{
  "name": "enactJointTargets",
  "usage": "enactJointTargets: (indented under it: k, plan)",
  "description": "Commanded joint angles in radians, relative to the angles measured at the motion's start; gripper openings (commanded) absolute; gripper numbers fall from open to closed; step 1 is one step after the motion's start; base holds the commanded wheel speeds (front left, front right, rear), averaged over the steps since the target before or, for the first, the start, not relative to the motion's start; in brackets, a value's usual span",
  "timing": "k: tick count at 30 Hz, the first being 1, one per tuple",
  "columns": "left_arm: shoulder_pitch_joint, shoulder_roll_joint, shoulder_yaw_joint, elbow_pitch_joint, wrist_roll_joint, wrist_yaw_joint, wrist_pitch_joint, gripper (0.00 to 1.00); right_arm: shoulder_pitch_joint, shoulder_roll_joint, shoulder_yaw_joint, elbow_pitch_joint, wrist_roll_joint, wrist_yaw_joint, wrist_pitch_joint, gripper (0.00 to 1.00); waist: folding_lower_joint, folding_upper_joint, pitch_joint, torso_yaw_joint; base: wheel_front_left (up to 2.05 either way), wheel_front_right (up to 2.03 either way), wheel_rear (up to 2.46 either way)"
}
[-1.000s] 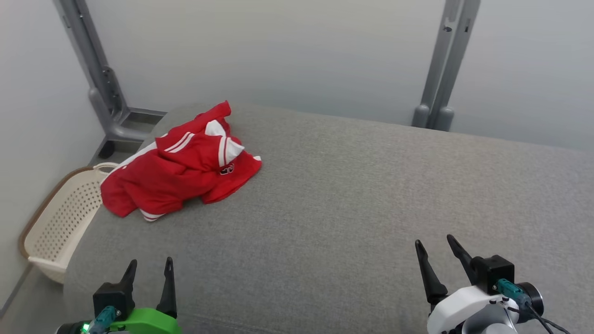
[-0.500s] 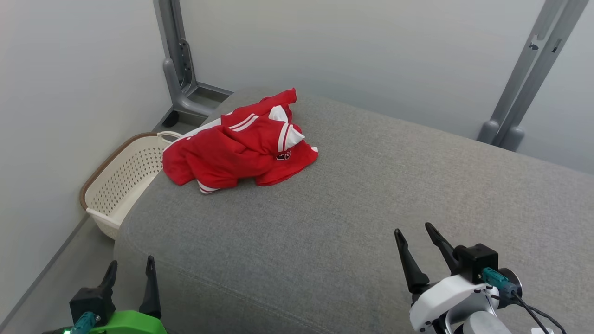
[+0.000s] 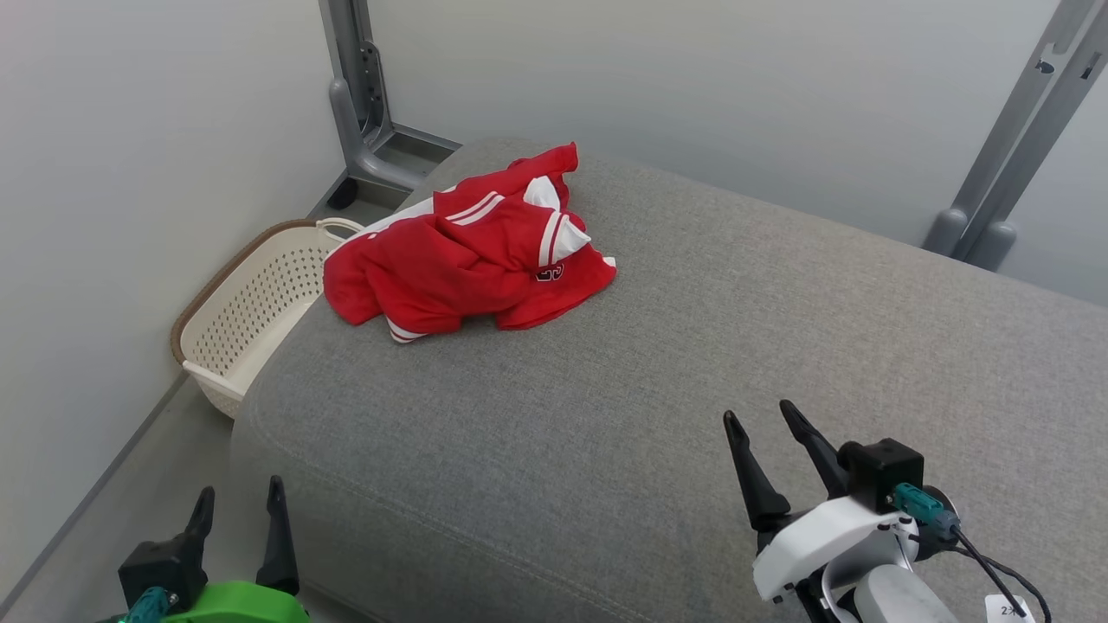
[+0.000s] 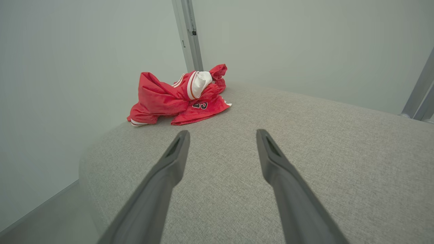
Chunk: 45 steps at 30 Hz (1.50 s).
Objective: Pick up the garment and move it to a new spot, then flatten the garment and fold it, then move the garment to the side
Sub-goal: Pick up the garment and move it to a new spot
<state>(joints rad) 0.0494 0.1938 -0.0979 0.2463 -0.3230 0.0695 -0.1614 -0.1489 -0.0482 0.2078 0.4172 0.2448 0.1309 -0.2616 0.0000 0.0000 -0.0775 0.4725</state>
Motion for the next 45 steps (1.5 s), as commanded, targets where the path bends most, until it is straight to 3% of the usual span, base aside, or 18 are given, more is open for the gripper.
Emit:
enactJointTargets:
  k: [1,7,12,20,28,38,45]
  plan:
    - [-0.018,-0.008,-0.005,-0.002,-0.018,-0.017,-0.004,1.00,-0.002,-0.004,-0.003,0.002,0.011,0.000,-0.004,1.00,0.0000,0.0000,0.000,0.000,0.00,0.00,0.00]
    - [-0.122,-0.017,-0.037,0.035,-0.036,-0.060,0.048,1.00,0.012,-0.004,-0.026,0.004,0.023,0.000,-0.004,1.00,0.0000,0.0000,0.003,0.001,0.00,0.00,0.00]
    - [-0.281,-0.020,-0.091,0.150,-0.040,-0.105,0.168,1.00,0.023,-0.004,-0.034,-0.008,0.010,0.000,-0.004,1.00,0.0000,0.0000,0.010,-0.007,0.00,0.00,0.00]
    - [-0.570,0.001,-0.119,0.355,-0.086,-0.157,0.414,1.00,-0.022,-0.004,0.018,-0.055,-0.065,0.000,0.039,1.00,0.0000,0.0000,0.116,-0.098,0.00,0.00,0.00]
    - [-0.764,0.041,-0.111,0.471,-0.117,-0.173,0.547,1.00,-0.051,-0.004,0.069,-0.126,-0.119,0.000,0.102,1.00,0.0000,0.0000,0.217,-0.190,0.00,0.00,0.00]
    - [-0.935,0.080,-0.072,0.587,-0.135,-0.107,0.606,1.00,-0.043,-0.003,0.090,-0.232,-0.190,0.000,0.181,1.00,0.0000,0.0000,0.344,-0.274,0.00,0.00,0.00]
    - [-0.983,0.088,-0.039,0.677,-0.150,-0.034,0.596,1.00,-0.025,-0.003,0.088,-0.279,-0.218,0.000,0.201,1.00,0.0000,0.0000,0.388,-0.304,0.00,0.00,0.00]
